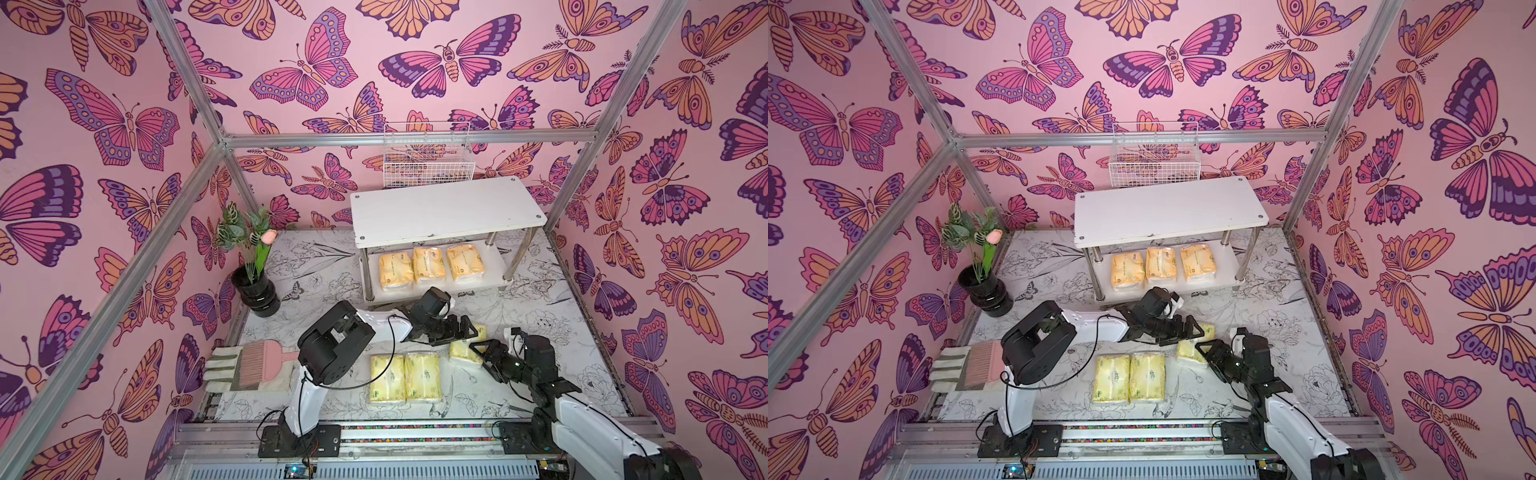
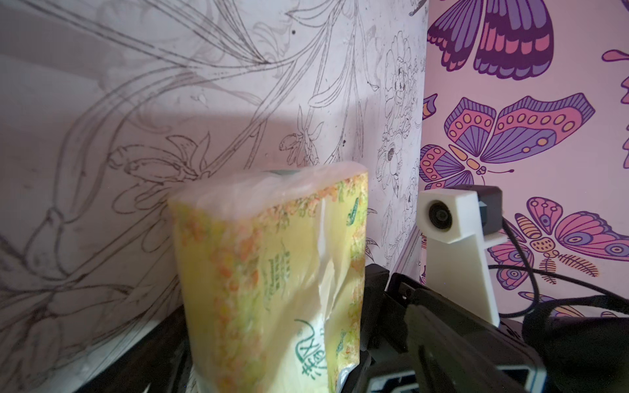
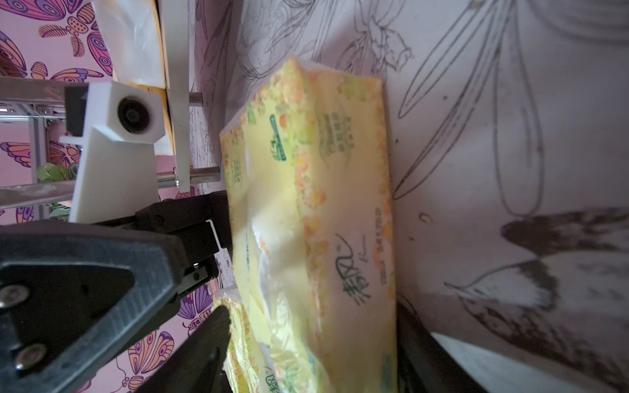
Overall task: Place the tissue boxes on the shelf by color
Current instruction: Pick up the box of tissues from the center of the board, then place a box of tissues on the shelf.
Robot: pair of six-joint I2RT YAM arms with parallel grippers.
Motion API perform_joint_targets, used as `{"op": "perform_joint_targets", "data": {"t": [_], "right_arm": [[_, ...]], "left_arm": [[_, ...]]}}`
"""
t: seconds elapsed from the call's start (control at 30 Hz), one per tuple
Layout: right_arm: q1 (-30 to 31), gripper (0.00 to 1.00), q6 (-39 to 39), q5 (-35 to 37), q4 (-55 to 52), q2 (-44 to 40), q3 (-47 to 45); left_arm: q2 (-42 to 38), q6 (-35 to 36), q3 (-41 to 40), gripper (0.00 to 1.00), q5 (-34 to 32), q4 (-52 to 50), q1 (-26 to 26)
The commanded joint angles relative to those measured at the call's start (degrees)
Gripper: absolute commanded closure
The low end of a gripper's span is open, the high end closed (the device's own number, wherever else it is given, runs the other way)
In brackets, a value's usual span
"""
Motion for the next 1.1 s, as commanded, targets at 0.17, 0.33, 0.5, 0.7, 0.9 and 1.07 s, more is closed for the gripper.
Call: {"op": "perform_joint_targets", "data": {"t": [0.17, 0.33, 0.5, 0.7, 0.9, 1.07], "right_arm": [[-0.2, 0.67, -1.9, -3.3, -4.5, 1.7, 5.1], [-0.3, 0.89, -1.8, -3.3, -13.6, -6.7, 7.6], [-0.3, 0.93, -1.4, -4.8, -25.0, -16.4, 11.8], [-0.3, 0.94, -2.6, -10.4, -32.5, -19.1, 18.6], [-0.1, 0.94, -3.7, -14.6, -34.3, -15.3, 29.5], [0.2, 0.94, -5.8, -18.6, -35.9, -7.6, 44.1]], "left_arm": [[2.4, -1.3, -2.4, 0.0, 0.3, -0.8, -1.1], [-0.8, -1.2, -2.6, 0.0, -0.2, -1.0, -0.7], [-9.5, 1.3, -2.4, 0.0, -3.2, -7.3, 0.6], [-24.2, 12.1, 2.1, 0.01, -12.1, -26.9, 1.3], [-39.5, 16.7, 3.6, 0.0, -22.5, -37.5, 3.6], [-49.6, 19.0, 9.5, 0.01, -28.1, -46.8, 10.3]]}}
